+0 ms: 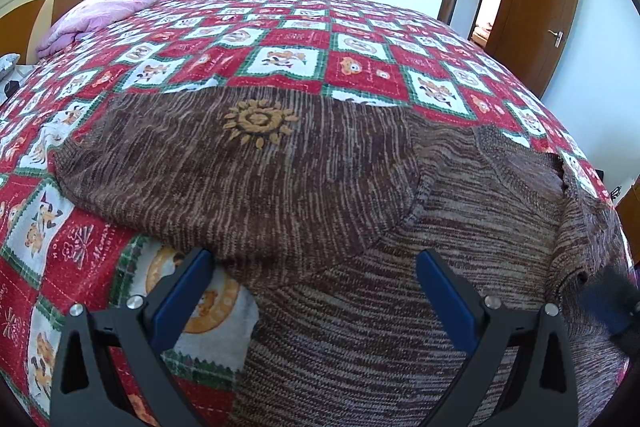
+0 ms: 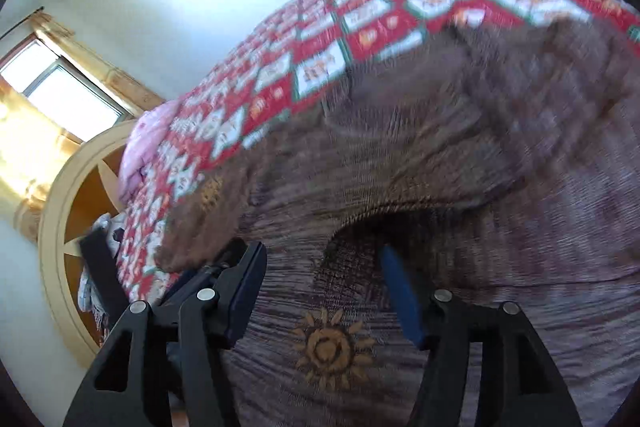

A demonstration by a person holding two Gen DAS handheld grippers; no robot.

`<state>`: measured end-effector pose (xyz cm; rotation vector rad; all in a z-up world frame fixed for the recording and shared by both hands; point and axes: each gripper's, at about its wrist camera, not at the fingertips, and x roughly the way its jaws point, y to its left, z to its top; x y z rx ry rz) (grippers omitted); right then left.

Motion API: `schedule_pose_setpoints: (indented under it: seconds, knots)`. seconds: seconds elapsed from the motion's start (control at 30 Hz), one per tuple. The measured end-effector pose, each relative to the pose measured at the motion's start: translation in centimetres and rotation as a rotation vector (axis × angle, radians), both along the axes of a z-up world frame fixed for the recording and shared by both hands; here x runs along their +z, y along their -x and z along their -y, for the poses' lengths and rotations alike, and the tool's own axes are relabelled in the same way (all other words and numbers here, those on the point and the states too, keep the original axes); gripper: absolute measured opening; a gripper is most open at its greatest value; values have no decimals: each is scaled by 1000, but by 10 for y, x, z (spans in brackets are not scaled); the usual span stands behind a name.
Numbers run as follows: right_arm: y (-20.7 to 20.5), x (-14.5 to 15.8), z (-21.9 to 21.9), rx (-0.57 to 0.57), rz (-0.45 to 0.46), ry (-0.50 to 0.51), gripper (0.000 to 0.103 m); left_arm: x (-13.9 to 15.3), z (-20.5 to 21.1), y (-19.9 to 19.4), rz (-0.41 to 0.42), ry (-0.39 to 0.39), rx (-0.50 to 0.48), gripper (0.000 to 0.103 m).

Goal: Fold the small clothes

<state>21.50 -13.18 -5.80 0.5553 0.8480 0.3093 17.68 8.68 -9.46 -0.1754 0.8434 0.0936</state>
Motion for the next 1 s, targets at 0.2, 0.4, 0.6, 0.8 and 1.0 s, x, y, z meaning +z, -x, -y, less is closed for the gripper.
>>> schedule_pose_setpoints:
  seconds: [0.2, 0.4, 0.6, 0.8, 1.0]
  knots:
    - [-21, 4, 42, -162, -43, 77, 57, 0, 0, 0, 2, 4, 1, 103]
    - [-37, -21, 24, -142, -113, 102, 57, 0, 0, 0, 2, 3, 2, 103]
    - [-70, -16, -18, -26, -117, -59, 57, 0, 0, 0, 5, 9, 2, 103]
    - [-57, 8, -29, 49, 3, -77, 57, 0, 0, 0, 5, 12, 1, 103]
    - [-2, 7, 38, -159, -56, 271, 57, 0, 0, 0, 3, 10, 1, 103]
